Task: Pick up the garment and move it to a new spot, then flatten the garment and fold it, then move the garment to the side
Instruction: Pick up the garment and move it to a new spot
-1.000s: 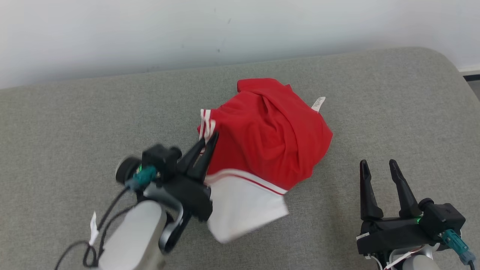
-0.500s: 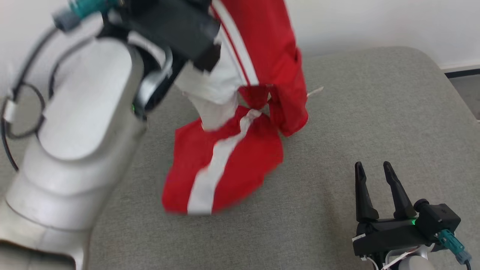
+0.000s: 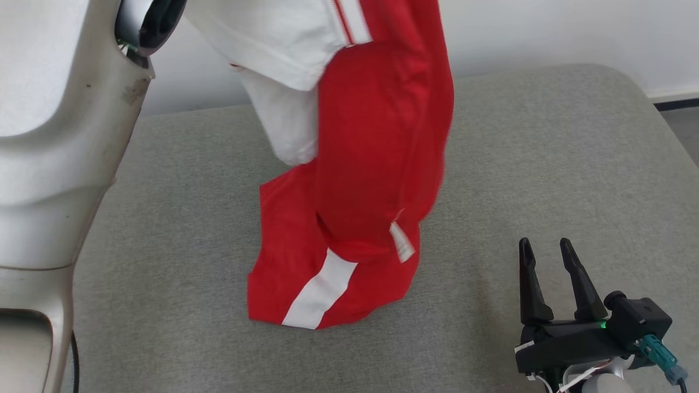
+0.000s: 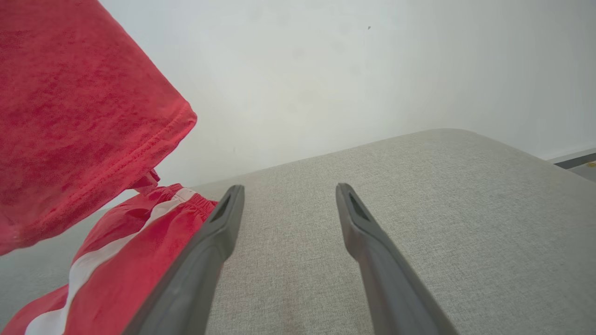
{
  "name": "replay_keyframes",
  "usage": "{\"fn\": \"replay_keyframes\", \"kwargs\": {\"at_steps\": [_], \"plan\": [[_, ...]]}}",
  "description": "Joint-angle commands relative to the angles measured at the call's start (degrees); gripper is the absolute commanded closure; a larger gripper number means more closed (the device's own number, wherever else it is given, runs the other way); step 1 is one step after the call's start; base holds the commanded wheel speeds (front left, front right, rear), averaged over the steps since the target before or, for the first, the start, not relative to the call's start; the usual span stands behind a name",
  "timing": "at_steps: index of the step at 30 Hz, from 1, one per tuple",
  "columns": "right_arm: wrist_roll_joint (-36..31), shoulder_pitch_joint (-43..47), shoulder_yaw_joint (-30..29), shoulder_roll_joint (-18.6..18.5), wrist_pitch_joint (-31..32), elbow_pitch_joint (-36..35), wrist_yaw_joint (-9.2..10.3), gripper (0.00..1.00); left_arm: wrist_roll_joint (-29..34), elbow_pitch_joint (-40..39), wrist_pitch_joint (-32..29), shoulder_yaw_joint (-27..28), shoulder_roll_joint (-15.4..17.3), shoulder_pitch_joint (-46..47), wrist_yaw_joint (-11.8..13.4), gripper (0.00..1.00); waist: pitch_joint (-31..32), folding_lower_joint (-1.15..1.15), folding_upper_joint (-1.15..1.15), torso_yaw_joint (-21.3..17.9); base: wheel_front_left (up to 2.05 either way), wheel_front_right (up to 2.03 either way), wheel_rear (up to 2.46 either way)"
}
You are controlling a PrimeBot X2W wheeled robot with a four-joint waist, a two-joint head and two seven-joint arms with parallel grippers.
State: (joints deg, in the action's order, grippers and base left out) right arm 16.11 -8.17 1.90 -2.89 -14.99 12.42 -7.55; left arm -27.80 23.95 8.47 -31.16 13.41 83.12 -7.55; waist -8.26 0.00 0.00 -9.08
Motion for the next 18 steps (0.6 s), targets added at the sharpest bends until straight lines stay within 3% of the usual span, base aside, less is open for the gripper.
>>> {"fn": "replay_keyframes", "kwargs": {"at_steps": [1, 18], "plan": [[-0.61, 0.11, -0.11, 0.02, -0.29, -0.01, 0.12, 0.0, -0.4, 0.89, 0.7, -0.47, 0.7, -0.91, 0.17, 1.0, 0.49, 0.0, 0.0, 1.84, 0.0, 0.0, 0.0], [-2.9, -0.03, -0.73, 0.02, -0.21, -1.7, 0.12, 0.0, -2.07, 2.4, 2.19, 1.34, 6.96, -4.15, 0.86, 1.0, -1.42, 0.0, 0.0, 16.56, 0.0, 0.0, 0.0]]}}
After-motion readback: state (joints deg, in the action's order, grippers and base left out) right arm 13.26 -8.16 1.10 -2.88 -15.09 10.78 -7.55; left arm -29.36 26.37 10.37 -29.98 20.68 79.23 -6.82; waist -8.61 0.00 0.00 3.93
